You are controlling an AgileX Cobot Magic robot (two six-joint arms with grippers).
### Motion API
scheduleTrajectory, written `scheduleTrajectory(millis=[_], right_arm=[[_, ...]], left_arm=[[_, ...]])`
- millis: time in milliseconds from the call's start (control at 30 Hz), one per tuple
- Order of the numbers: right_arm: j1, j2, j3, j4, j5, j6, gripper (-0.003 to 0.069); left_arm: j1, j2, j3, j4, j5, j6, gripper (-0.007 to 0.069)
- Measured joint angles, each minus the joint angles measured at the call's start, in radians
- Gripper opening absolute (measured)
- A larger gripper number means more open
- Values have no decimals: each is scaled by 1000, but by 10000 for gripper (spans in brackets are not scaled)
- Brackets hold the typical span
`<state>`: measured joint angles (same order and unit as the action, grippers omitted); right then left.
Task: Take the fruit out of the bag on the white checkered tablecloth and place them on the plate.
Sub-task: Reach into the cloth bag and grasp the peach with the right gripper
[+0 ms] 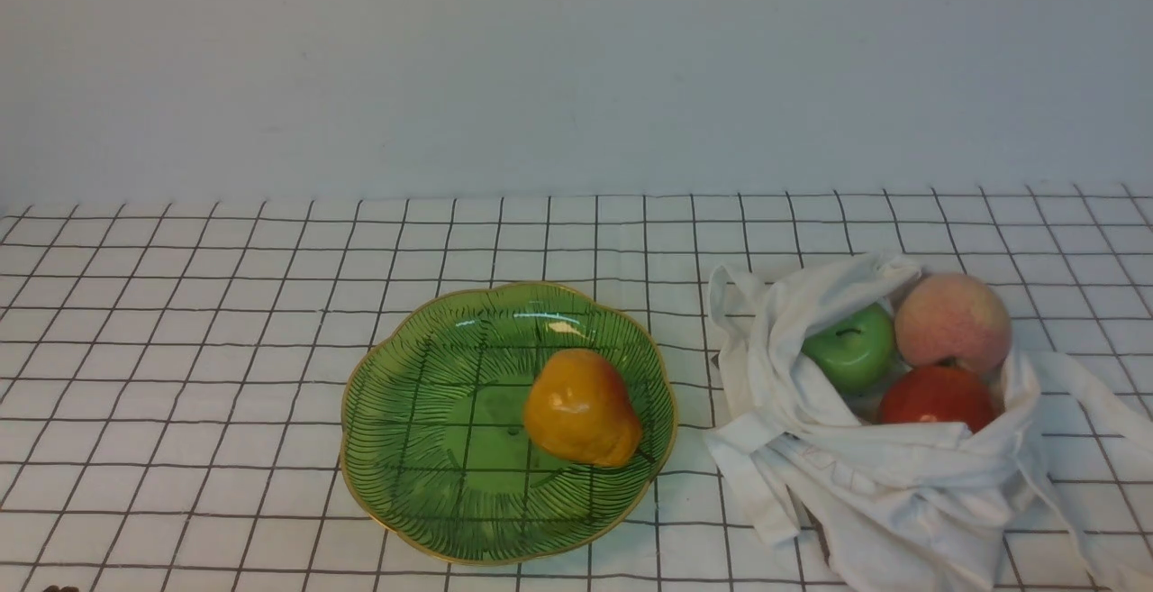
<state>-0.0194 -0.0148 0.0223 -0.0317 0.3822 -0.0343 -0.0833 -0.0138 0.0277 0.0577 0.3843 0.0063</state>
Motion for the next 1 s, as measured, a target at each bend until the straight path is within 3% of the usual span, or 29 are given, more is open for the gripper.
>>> scheduleTrajectory(millis=[167, 267, 400, 433, 567, 767, 933, 1000], right_arm=[[-1, 0, 3, 4, -31, 21, -14], [-1, 0, 7, 109, -116, 90, -14], [-1, 0, 7, 344, -254, 234, -14], [-1, 0, 7, 454, -317, 288, -14], [-2, 0, 7, 585, -382, 314, -14], [-3, 0, -3, 645, -436, 312, -14], [8, 59, -228, 522, -263, 219, -14], [9, 184, -387, 437, -108, 161, -14]], left_arm=[[0, 0, 0, 0, 0, 0, -8], [0, 0, 0, 0, 0, 0, -8], [0, 0, 0, 0, 0, 1, -8], [0, 0, 0, 0, 0, 1, -8], [0, 0, 0, 0, 0, 2, -8], [0, 0, 0, 0, 0, 2, -8], [0, 0, 0, 0, 0, 2, -8], [0, 0, 0, 0, 0, 2, -8]])
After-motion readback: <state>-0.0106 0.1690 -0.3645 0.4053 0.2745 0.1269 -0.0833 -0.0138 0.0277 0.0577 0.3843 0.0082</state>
